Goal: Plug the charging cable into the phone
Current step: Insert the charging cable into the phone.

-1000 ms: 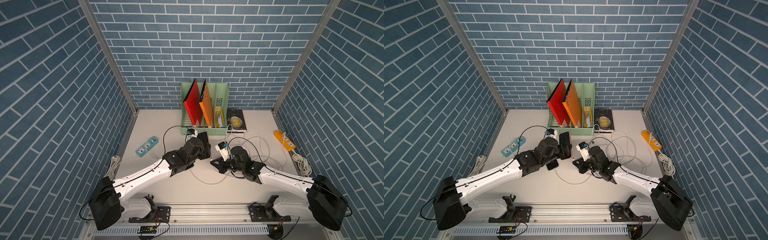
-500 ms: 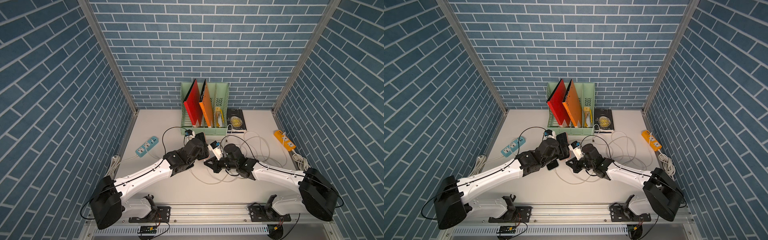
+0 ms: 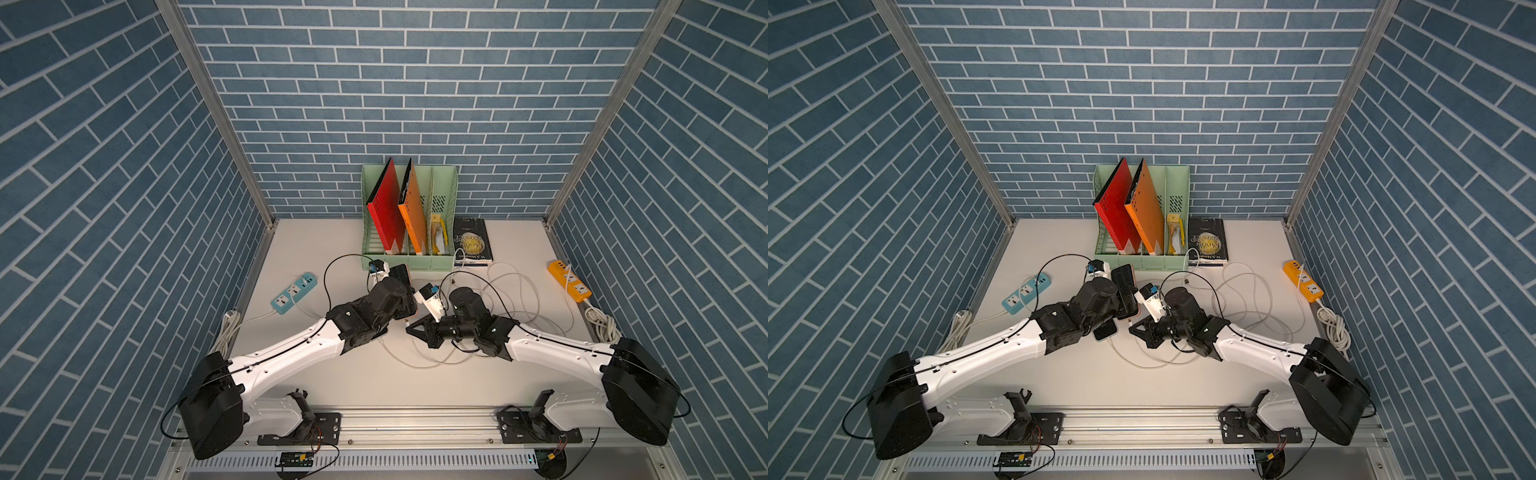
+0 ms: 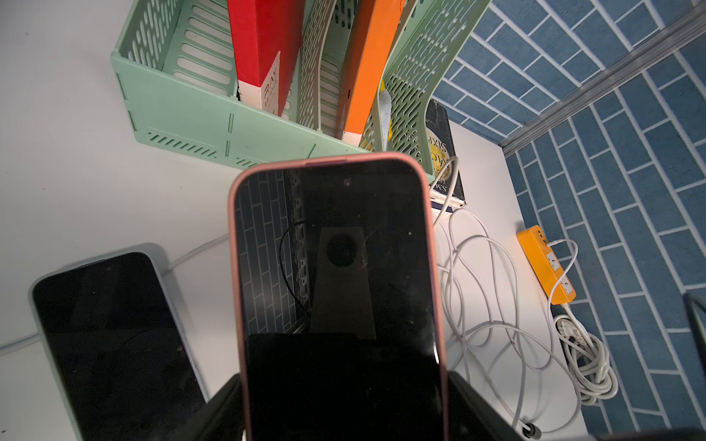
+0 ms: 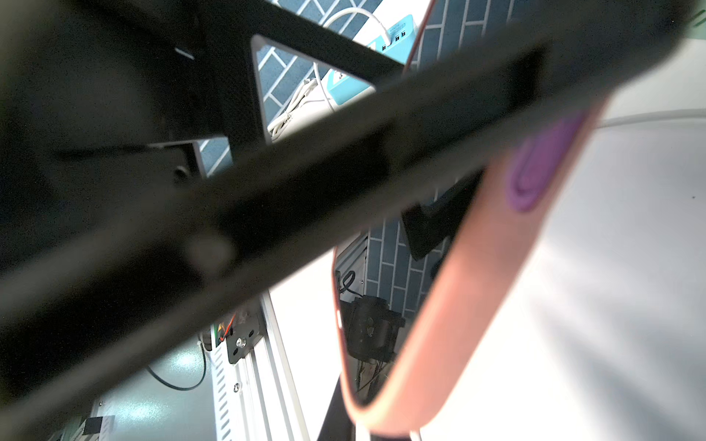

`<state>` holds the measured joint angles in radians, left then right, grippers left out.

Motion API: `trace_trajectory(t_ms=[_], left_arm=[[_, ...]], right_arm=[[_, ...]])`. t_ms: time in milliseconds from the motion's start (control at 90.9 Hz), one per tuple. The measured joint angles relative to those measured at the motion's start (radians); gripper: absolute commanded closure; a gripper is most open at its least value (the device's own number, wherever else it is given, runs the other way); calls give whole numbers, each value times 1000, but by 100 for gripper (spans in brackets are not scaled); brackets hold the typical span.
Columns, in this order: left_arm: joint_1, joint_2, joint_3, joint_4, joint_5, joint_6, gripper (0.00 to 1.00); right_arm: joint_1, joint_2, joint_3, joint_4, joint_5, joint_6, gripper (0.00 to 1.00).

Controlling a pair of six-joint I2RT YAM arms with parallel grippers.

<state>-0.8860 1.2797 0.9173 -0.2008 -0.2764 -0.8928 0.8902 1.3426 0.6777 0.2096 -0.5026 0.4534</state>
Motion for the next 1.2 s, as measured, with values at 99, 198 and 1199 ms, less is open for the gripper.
trace_trajectory(t_ms=[99, 198, 1199], left_arm=[[0, -1, 0, 5, 0, 8, 100], [0, -2, 0, 9, 0, 13, 100], [0, -8, -33, 50, 9, 45, 100]], right_arm=[[0, 0, 0, 0, -6, 3, 100], [0, 0, 0, 0, -16, 4, 100], [-3, 0, 0, 4, -33, 40, 100]])
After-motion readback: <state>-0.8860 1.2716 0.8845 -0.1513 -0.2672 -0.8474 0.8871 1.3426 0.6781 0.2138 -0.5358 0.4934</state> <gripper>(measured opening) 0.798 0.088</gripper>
